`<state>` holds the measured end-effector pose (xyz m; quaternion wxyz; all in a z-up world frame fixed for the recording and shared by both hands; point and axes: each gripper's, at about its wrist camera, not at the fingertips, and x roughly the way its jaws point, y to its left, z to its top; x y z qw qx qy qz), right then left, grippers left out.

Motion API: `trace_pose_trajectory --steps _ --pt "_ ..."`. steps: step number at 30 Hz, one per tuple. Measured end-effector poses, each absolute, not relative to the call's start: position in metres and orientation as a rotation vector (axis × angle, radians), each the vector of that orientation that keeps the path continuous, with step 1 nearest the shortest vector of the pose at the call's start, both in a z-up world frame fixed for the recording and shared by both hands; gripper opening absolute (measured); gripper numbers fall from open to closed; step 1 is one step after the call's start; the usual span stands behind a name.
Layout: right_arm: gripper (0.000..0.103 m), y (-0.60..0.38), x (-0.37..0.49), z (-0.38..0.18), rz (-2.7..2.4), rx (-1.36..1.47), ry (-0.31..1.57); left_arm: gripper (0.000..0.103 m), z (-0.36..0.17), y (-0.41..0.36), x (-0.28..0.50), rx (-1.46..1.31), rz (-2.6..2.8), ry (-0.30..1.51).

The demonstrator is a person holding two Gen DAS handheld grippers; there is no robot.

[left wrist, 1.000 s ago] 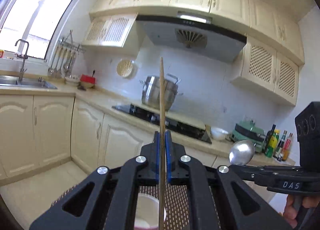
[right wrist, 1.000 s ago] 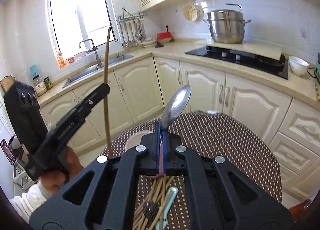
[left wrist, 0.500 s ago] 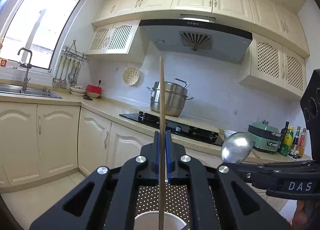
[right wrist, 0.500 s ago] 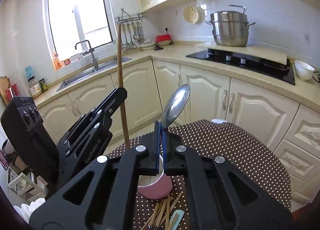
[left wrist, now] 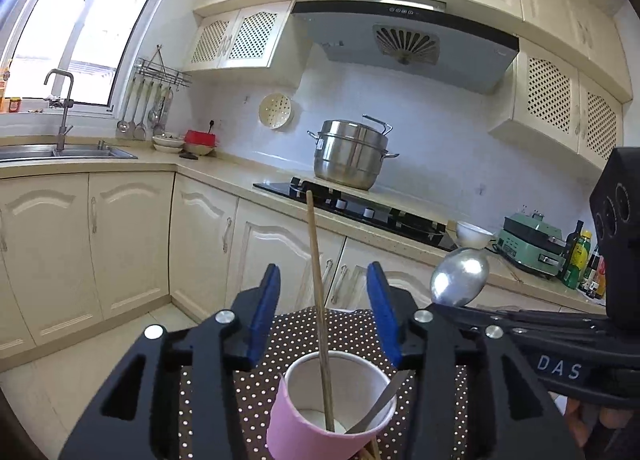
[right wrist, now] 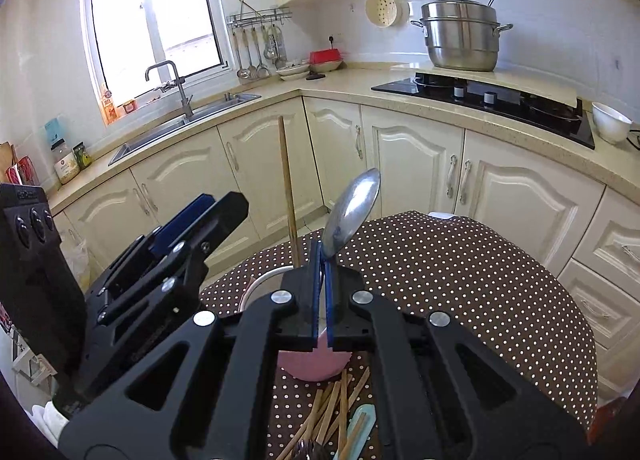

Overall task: Organize utensils
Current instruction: 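Carry chopstick and spoon over the pink cup and open both tools to drop them in, then move both open tools back down to the utensil pile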

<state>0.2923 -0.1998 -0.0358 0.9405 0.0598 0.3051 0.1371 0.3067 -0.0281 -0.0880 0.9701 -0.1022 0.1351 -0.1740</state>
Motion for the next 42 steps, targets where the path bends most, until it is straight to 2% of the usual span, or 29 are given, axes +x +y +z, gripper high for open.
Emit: trace_pose_trajectory --steps 3,19,20,21,23,31,42 --pt "0.003 -0.196 0.289 -0.038 0.273 0.121 0.629 0.055 -0.088 -0.025 0.302 -0.203 -0.342 0.321" --pt "0.006 -0.192 0.277 -0.05 0.217 0.156 0.696 0.069 -0.094 -0.011 0.263 -0.179 -0.323 0.475" --pt "0.014 -0.193 0.276 -0.05 0.213 0.157 0.696 0.07 -0.095 -0.011 0.261 -0.177 -0.327 0.486" --pt "0.033 -0.194 0.274 -0.049 0.21 0.16 0.693 0.07 -0.095 -0.011 0.258 -0.175 -0.332 0.497" --pt "0.059 -0.197 0.267 -0.047 0.198 0.174 0.671 0.07 -0.096 -0.01 0.253 -0.175 -0.335 0.514" --pt "0.059 -0.21 0.243 -0.053 0.175 0.162 0.692 0.07 -0.109 -0.007 0.236 -0.15 -0.337 0.615" --pt "0.059 -0.242 0.199 -0.117 0.129 0.14 0.866 0.07 -0.171 -0.031 0.223 -0.018 -0.373 0.873"
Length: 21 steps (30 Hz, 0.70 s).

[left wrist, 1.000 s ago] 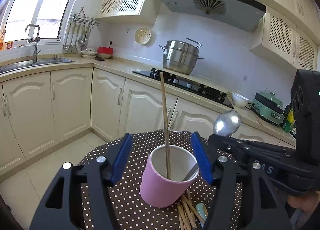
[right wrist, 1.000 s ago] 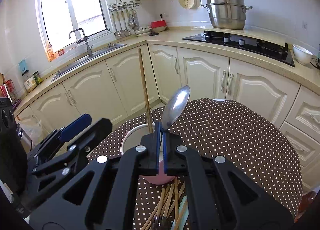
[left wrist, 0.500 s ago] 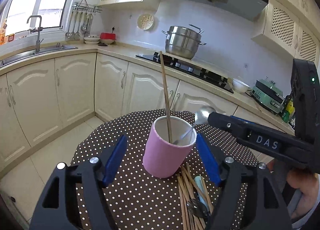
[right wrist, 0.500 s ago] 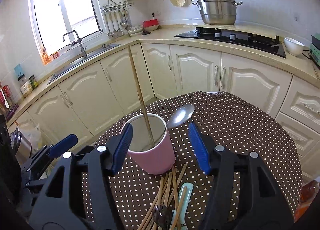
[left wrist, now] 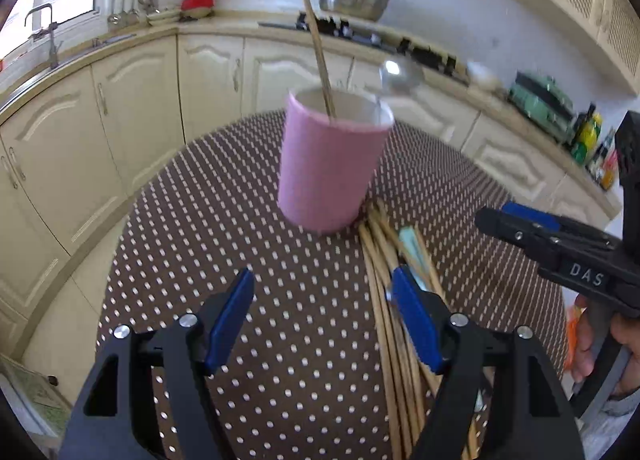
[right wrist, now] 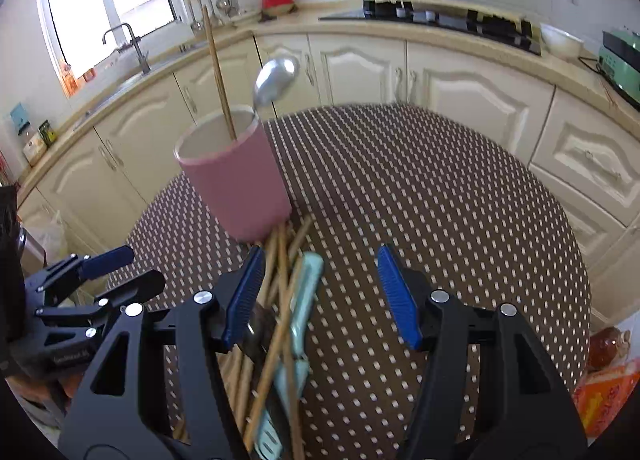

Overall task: Organize utensils
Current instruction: 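Move both open tools back down to the utensil pile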

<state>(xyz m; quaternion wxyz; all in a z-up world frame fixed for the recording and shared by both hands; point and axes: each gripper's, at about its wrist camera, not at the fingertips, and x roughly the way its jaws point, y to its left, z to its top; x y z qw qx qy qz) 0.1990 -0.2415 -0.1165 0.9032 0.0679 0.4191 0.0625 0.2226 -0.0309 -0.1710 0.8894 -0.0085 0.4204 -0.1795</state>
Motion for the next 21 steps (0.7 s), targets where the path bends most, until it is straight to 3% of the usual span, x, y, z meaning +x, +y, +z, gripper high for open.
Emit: trace_pose_trajectory --steps 9,21 --pt "0.06 -0.254 0.173 -0.155 0.158 0.139 0.956 0.07 -0.211 -0.059 0.206 0.15 -0.371 0.969" --pt "0.06 -0.244 0.16 -0.165 0.188 0.075 0.977 0.08 -0.214 -0.07 0.208 0.257 -0.313 0.95"
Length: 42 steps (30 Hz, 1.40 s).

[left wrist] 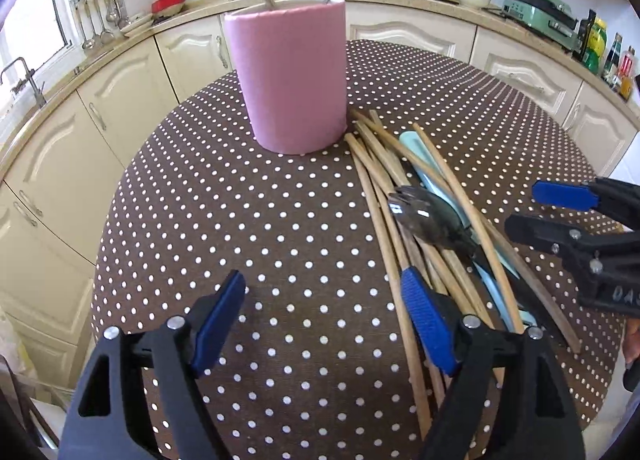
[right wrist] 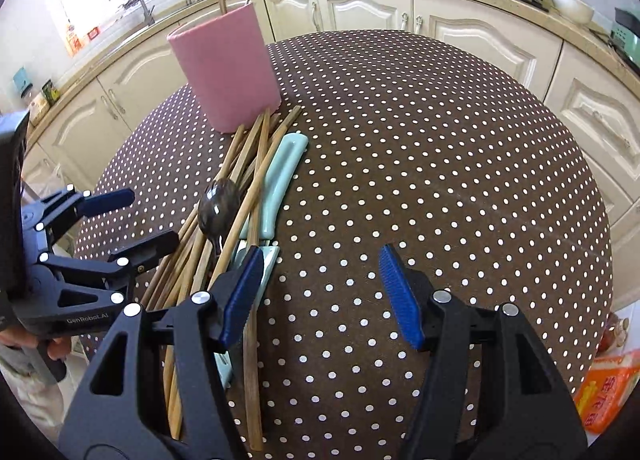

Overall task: Organize utensils
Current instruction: 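Move both open tools back down to the utensil pile, then grasp a chopstick with the left tool while the right tool grasps another chopstick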

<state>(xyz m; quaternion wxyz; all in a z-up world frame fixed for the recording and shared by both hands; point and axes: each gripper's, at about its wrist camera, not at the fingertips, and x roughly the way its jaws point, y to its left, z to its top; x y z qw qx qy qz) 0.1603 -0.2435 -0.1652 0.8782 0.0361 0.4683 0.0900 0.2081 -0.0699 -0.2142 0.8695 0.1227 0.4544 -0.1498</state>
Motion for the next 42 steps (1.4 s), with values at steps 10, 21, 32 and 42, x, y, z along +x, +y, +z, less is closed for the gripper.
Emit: trace_pose_trajectory --steps 10,21,32,42 --pt "0.06 -0.231 0.164 -0.161 0.203 0.027 0.969 0.049 -0.211 -0.097 0.214 0.313 -0.324 0.935" --pt "0.035 -0.219 0.168 -0.159 0.252 -0.031 1.003 0.005 -0.212 -0.077 0.206 0.144 -0.391 0.98" --pt "0.017 -0.215 0.178 -0.168 0.268 -0.038 1.045 0.005 -0.214 -0.022 0.174 -0.018 -0.368 1.042" --pt "0.007 -0.253 0.173 -0.173 0.178 -0.045 1.092 0.006 -0.214 -0.022 0.213 -0.032 -0.392 1.126"
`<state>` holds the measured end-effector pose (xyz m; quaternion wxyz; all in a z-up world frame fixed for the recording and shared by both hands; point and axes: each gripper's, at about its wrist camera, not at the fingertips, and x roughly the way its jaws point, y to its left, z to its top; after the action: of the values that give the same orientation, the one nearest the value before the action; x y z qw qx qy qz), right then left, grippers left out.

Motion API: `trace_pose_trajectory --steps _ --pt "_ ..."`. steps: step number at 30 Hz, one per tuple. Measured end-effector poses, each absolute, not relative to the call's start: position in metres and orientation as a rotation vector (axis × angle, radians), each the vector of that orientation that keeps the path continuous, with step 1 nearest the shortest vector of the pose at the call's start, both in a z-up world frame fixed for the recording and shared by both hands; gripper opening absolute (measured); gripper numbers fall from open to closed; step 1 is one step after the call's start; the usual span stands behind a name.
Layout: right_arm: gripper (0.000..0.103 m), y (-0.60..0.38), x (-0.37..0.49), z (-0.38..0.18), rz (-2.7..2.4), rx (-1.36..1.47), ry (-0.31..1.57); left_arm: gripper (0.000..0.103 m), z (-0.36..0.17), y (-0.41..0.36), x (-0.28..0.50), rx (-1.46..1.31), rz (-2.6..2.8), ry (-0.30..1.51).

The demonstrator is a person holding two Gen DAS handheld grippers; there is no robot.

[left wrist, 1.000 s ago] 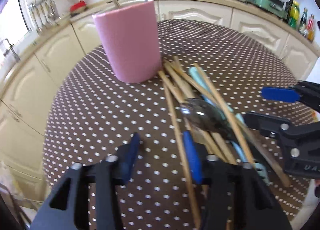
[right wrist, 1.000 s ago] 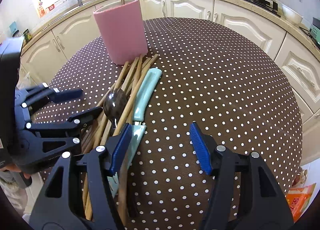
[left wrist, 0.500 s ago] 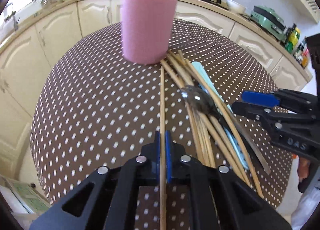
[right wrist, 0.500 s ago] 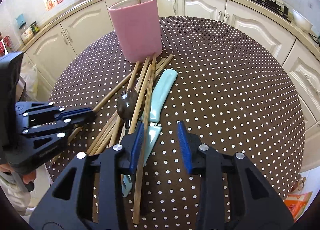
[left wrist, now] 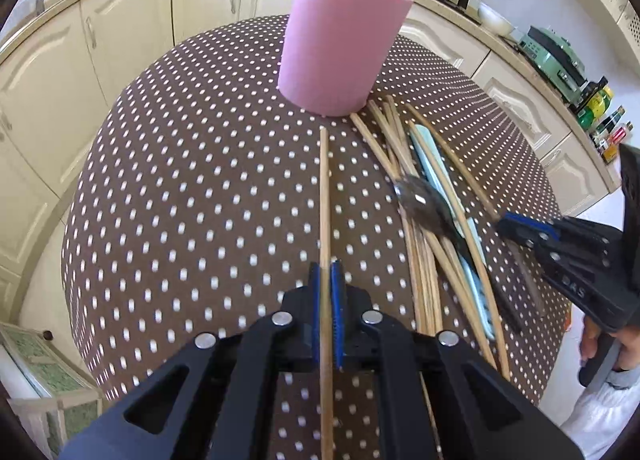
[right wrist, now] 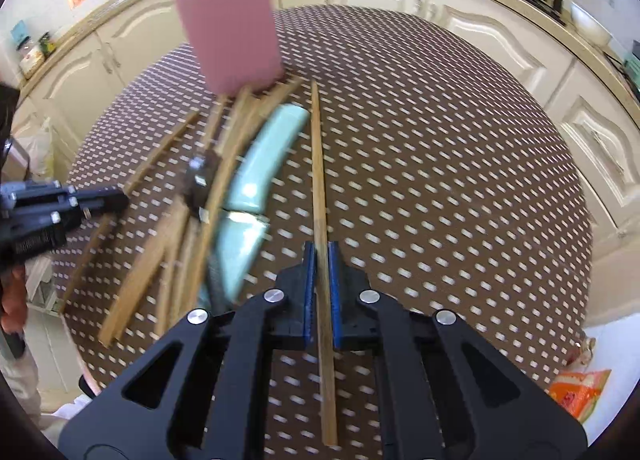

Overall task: Organize utensils
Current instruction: 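Grasp a chopstick with the left tool while the right tool grasps another chopstick, then lift both held chopsticks up over the pink cup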

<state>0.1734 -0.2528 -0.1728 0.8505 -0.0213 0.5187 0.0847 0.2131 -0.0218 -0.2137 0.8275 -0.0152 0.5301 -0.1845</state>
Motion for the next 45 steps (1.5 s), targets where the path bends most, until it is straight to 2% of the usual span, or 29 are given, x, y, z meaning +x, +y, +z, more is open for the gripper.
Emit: trace_pose_trajectory --steps 8,13,18,24,34,45 --pt "0.008 -0.261 0.209 -0.171 0.163 -0.072 1.158 0.009 -0.21 -0.047 0.247 0.086 -0.408 1.159" --pt "0.009 -0.252 0.237 -0.168 0.163 -0.094 1.187 0.006 -0.21 -0.064 0.256 0.091 -0.386 1.132" --pt "0.01 -0.245 0.268 -0.176 0.161 -0.116 1.243 0.005 -0.209 -0.062 0.263 0.064 -0.362 1.098" --pt "0.007 -0.252 0.275 -0.178 0.187 -0.084 1.221 0.005 -0.199 -0.033 0.254 0.007 -0.359 1.019" --pt "0.006 -0.275 0.221 -0.129 0.233 0.091 0.975 0.005 -0.161 0.008 0.226 -0.196 -0.533 0.786" --pt "0.006 -0.25 0.198 -0.027 0.314 0.106 0.593 0.005 -0.091 0.003 0.228 -0.303 -0.521 0.363"
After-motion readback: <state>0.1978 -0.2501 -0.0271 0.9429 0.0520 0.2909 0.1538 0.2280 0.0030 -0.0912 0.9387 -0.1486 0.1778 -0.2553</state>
